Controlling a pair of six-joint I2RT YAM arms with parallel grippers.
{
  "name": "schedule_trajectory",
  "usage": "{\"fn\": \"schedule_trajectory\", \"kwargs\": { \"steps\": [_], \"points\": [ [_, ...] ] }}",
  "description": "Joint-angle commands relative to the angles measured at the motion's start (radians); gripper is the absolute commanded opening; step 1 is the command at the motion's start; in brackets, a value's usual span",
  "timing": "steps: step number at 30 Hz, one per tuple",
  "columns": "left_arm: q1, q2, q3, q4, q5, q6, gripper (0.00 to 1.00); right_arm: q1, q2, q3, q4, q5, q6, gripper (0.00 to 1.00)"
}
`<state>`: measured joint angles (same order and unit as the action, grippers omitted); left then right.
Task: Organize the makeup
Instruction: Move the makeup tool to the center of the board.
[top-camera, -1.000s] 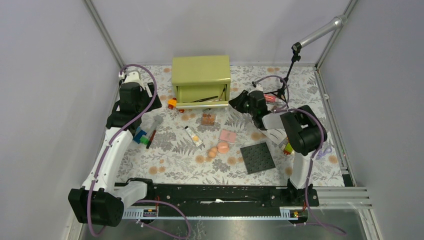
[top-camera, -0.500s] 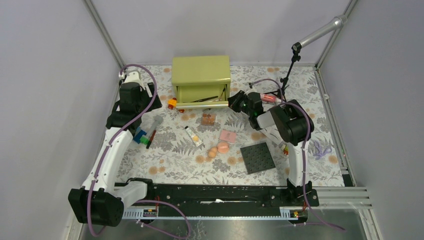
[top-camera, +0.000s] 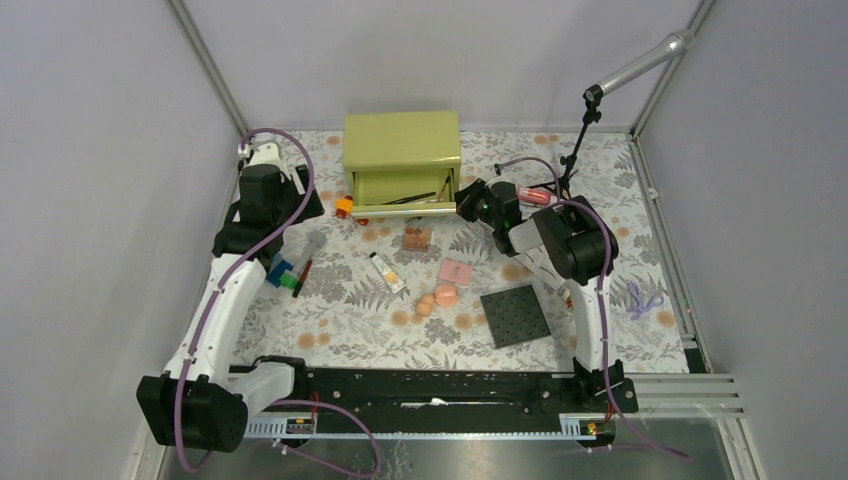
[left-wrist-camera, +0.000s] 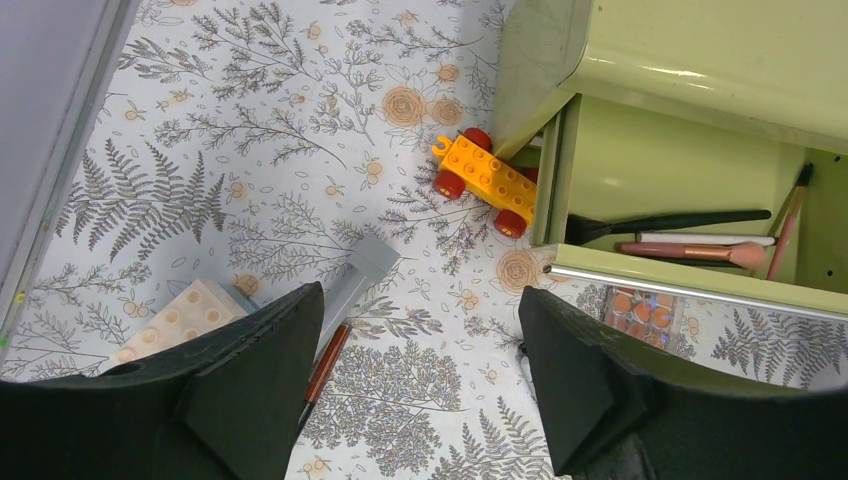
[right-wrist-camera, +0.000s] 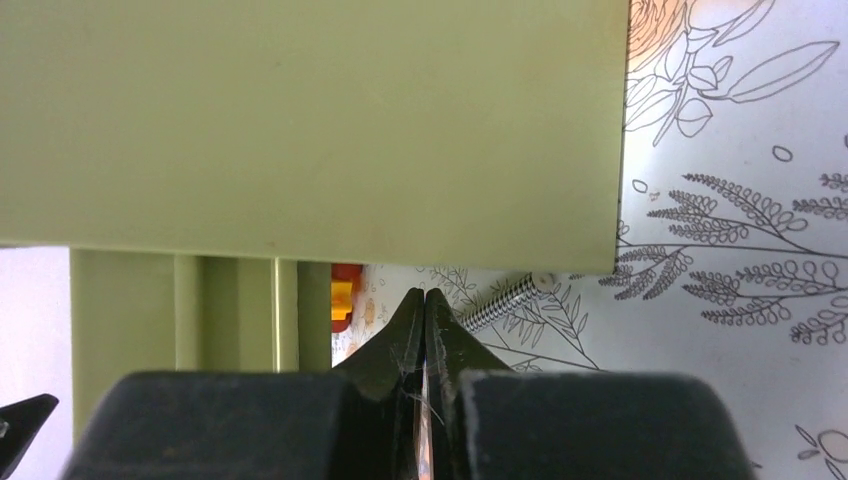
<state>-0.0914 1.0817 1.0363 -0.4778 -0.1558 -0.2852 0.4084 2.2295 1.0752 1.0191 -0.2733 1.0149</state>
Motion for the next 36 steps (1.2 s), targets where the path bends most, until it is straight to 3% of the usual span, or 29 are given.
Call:
{"fn": "schedule_trajectory", "kwargs": {
  "steps": [1,17,28,36],
  "points": [
    [0.006,-0.001,-0.004,0.033,0.012,-0.003,0.79,0.039,0.018,0.065,-0.007,0.011,0.002,0.02],
    [0.005,-0.003,-0.004,0.032,0.012,-0.003,0.79,0.06,0.04,0.092,-0.117,0.056,-0.041,0.0],
    [0.005,-0.005,-0.004,0.033,0.015,-0.003,0.79,0.075,-0.038,0.191,-0.602,0.268,-0.148,0.0],
    [0.005,-0.01,-0.004,0.033,0.012,-0.003,0.79,0.075,-0.116,0.155,-0.703,0.339,-0.197,0.0]
  ]
}}
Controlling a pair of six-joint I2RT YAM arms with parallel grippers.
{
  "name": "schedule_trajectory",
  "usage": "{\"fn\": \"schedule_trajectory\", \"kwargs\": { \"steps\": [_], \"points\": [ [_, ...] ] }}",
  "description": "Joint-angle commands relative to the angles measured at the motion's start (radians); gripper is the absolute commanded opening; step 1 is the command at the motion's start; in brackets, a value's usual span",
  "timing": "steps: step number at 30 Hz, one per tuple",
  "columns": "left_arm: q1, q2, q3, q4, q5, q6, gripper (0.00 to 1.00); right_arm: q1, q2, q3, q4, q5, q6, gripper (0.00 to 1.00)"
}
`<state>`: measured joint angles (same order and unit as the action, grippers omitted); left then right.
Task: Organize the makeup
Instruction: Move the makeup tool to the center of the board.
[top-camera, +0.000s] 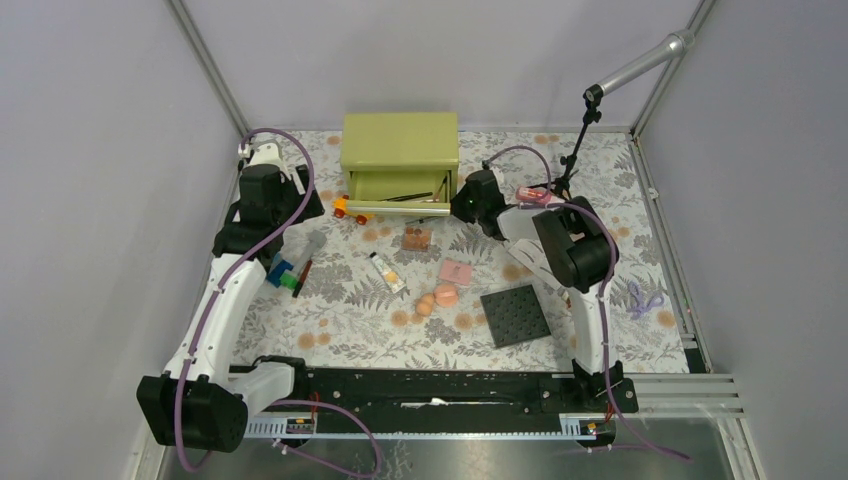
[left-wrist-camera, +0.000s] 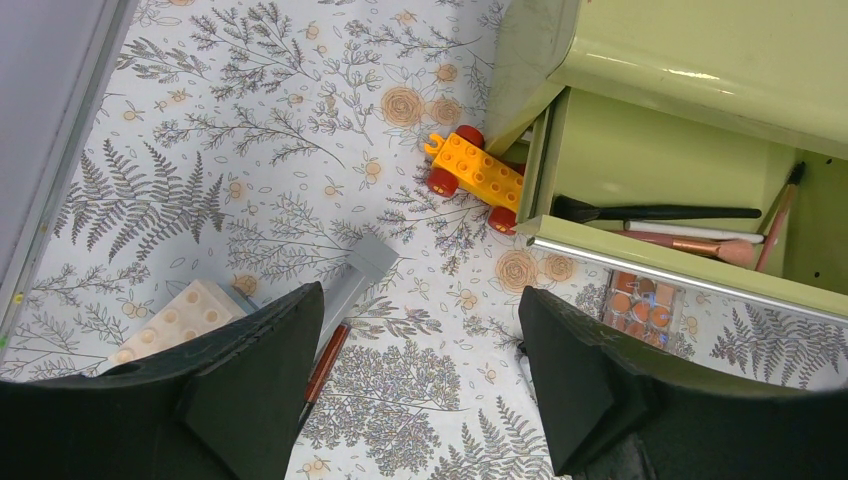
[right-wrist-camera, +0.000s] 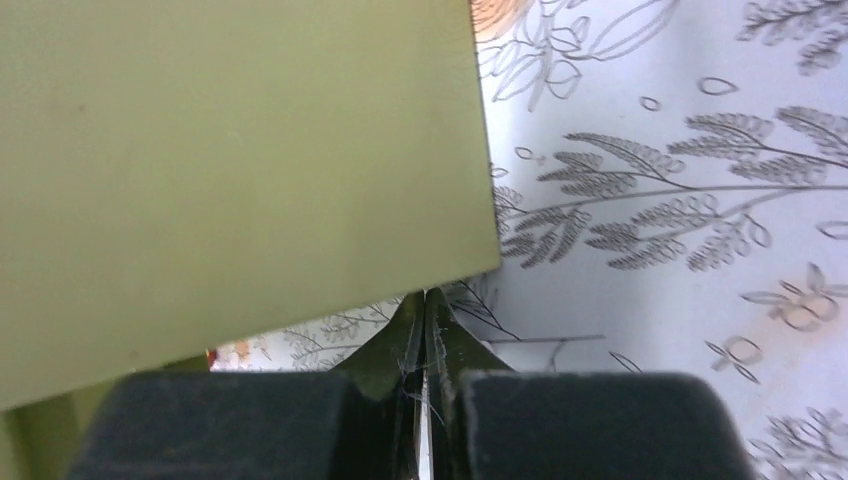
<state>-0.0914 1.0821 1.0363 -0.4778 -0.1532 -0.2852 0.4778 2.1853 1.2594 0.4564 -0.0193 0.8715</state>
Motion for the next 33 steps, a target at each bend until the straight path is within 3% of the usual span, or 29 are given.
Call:
{"fn": "schedule_trajectory", "kwargs": {
  "steps": [1,13,29,33],
  "points": [
    [0.005,-0.01,-0.004,0.033,0.01,-0.003,0.79,0.005,-0.085,-0.049,-0.124,0.074,-0.058,0.0],
    [0.005,-0.013,-0.004,0.033,0.014,-0.003,0.79,0.006,-0.097,-0.242,0.121,-0.274,-0.068,0.0],
    [0.006,-0.008,-0.004,0.033,0.017,-0.005,0.79,0.011,-0.2,-0.428,0.15,-0.239,-0.124,0.03],
    [0.004,-0.005,-0.005,0.033,0.019,-0.005,0.79,0.011,-0.197,-0.431,0.186,-0.221,-0.126,0.12]
  ]
}}
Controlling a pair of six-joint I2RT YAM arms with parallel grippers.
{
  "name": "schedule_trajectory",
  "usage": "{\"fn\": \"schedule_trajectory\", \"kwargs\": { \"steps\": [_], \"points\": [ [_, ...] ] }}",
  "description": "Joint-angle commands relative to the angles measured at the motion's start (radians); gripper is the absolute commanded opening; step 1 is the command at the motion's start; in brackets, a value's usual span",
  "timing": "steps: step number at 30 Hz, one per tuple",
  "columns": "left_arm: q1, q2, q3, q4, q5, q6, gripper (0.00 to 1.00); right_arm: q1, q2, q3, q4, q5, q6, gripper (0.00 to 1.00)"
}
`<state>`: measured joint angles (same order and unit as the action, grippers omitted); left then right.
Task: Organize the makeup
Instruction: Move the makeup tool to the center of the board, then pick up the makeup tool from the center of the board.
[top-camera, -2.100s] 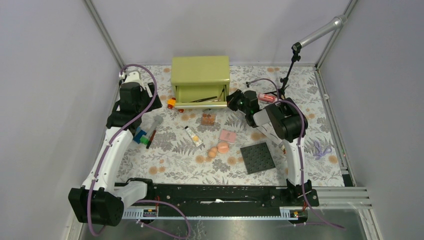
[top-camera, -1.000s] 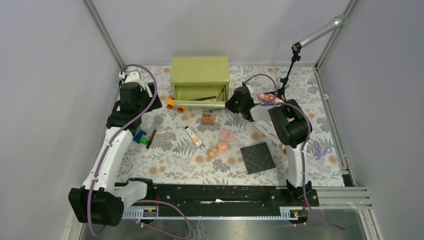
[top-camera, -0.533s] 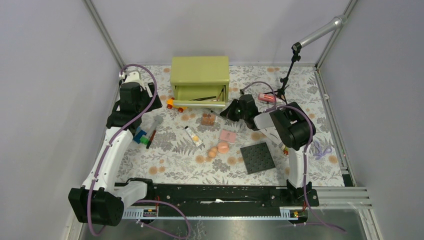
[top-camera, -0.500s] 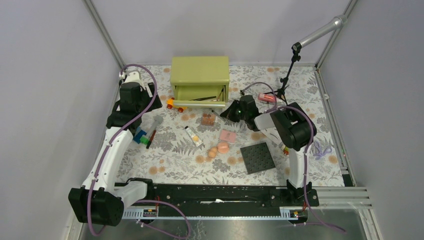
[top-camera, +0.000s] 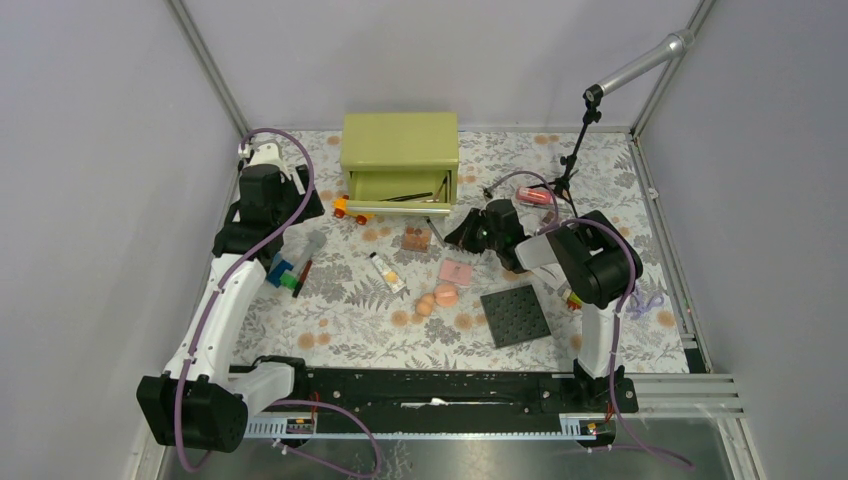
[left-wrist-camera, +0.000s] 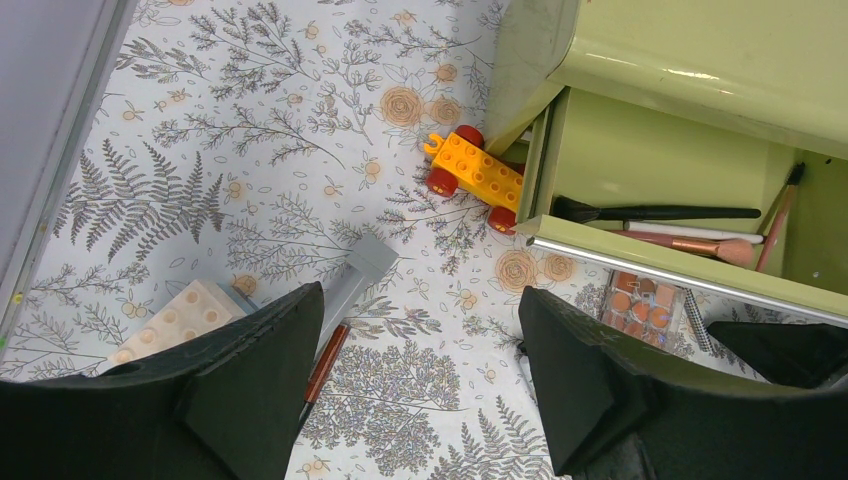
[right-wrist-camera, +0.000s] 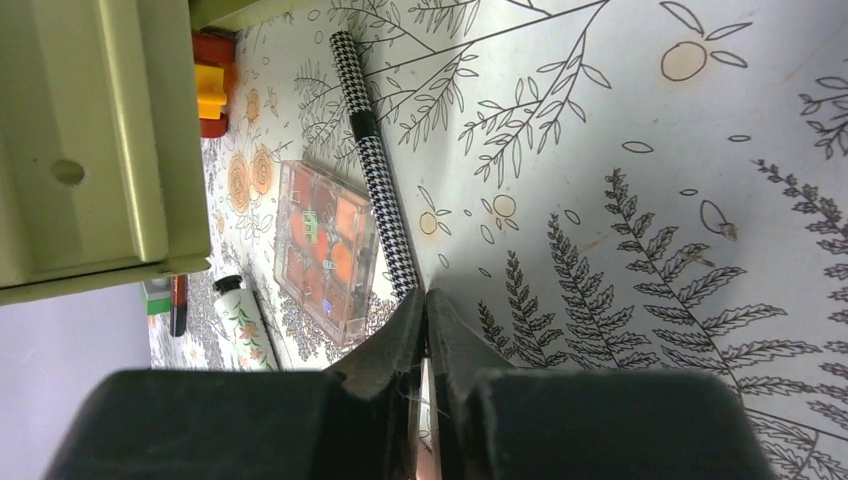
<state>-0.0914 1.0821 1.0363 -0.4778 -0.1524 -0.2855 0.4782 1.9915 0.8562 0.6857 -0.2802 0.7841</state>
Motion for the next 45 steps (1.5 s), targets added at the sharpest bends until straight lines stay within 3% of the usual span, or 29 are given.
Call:
{"fn": "schedule_trajectory", "kwargs": {
  "steps": [1,8,12,22,33,41,45],
  "points": [
    [0.005,-0.005,-0.004,0.034,0.017,-0.004,0.79,0.01,0.0,-0.023,-0.041,0.04,-0.044,0.14],
    [0.005,-0.004,-0.004,0.034,0.017,-0.004,0.79,0.011,0.001,-0.019,-0.024,0.038,-0.078,0.32],
    [0.005,-0.004,-0.005,0.034,0.019,-0.004,0.79,0.013,-0.008,-0.032,-0.027,0.038,-0.135,0.35],
    [0.004,-0.004,-0.004,0.034,0.019,-0.004,0.79,0.098,-0.028,0.014,-0.168,0.171,-0.316,0.37],
    [0.005,-0.005,-0.004,0.034,0.022,-0.004,0.79,0.158,-0.028,0.024,-0.24,0.347,-0.387,0.36],
    [0.006,-0.005,-0.004,0.034,0.025,-0.004,0.79,0.174,-0.042,0.01,-0.271,0.388,-0.408,0.14],
    [0.005,-0.005,-0.005,0.034,0.025,-0.004,0.79,0.174,-0.077,-0.039,-0.229,0.387,-0.399,0.23]
  ]
}}
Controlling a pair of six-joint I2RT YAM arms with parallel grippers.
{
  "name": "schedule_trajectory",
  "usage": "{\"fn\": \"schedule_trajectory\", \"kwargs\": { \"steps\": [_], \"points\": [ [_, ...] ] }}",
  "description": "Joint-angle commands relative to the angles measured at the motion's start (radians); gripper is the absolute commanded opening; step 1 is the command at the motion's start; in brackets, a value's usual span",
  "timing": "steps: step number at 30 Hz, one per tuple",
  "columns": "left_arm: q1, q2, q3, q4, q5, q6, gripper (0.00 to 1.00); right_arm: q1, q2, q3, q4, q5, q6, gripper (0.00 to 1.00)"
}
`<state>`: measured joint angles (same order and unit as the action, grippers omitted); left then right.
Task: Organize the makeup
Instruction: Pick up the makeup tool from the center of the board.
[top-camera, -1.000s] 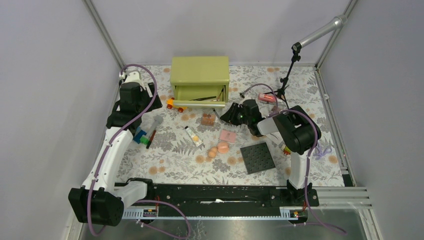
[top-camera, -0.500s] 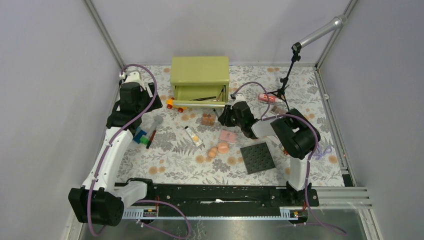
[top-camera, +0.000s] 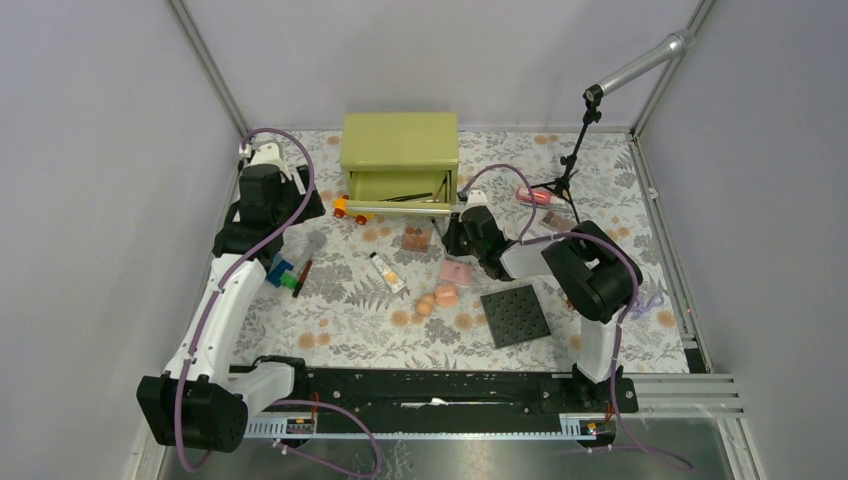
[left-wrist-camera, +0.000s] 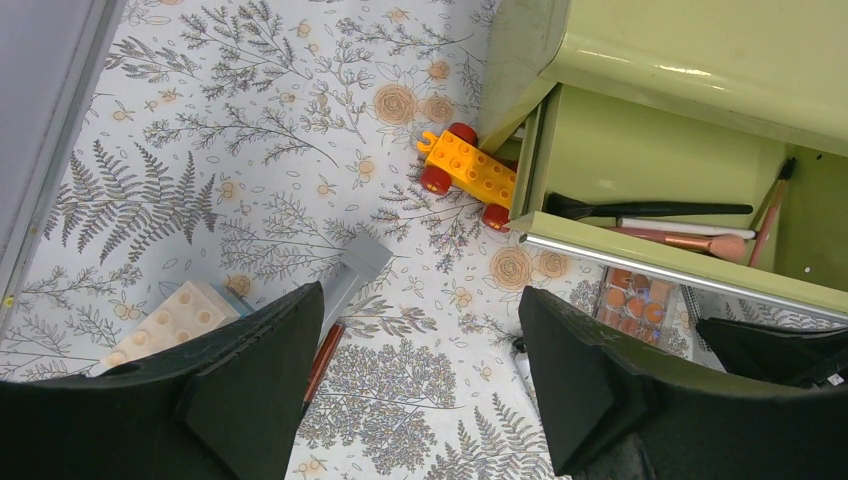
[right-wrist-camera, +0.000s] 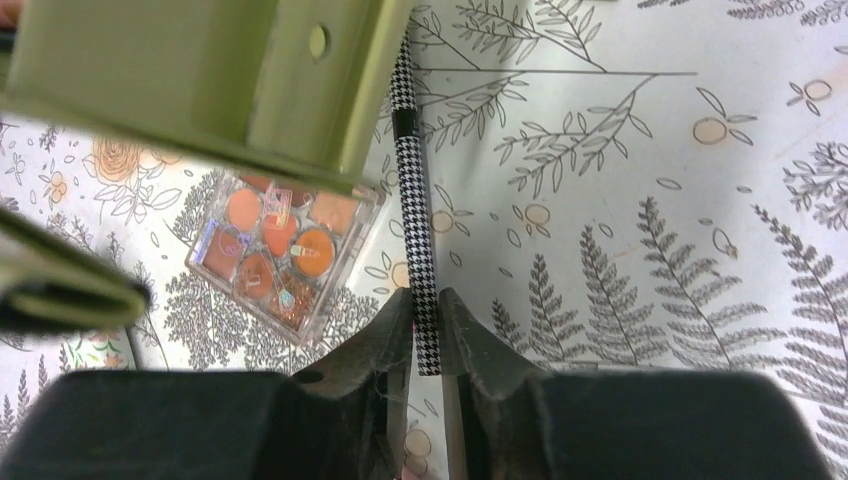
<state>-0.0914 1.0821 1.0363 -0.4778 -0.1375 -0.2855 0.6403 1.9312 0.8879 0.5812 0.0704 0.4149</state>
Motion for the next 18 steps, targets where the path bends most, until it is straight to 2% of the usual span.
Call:
{"fn": "schedule_trajectory", "kwargs": {
  "steps": [1,5,8,12,14,18],
  "points": [
    [0.005,-0.005,-0.004,0.033,0.01,-0.004,0.79,0.011,-0.027,-0.085,-0.112,0.03,-0.035,0.24],
    [0.005,-0.007,-0.002,0.034,0.013,-0.005,0.79,0.011,-0.038,-0.088,-0.118,0.004,-0.054,0.24],
    [0.005,-0.008,-0.003,0.034,0.013,-0.005,0.79,0.013,-0.054,-0.103,-0.126,0.01,-0.062,0.18],
    [0.006,-0.013,-0.004,0.033,0.015,-0.006,0.79,0.013,-0.099,-0.127,-0.191,0.134,-0.042,0.13],
    [0.005,-0.011,-0.005,0.037,0.017,-0.01,0.8,0.013,-0.131,-0.129,-0.267,0.224,-0.024,0.13],
    [0.006,0.022,0.004,0.034,0.045,-0.009,0.79,0.013,-0.188,-0.148,-0.326,0.29,-0.047,0.14]
  ]
}}
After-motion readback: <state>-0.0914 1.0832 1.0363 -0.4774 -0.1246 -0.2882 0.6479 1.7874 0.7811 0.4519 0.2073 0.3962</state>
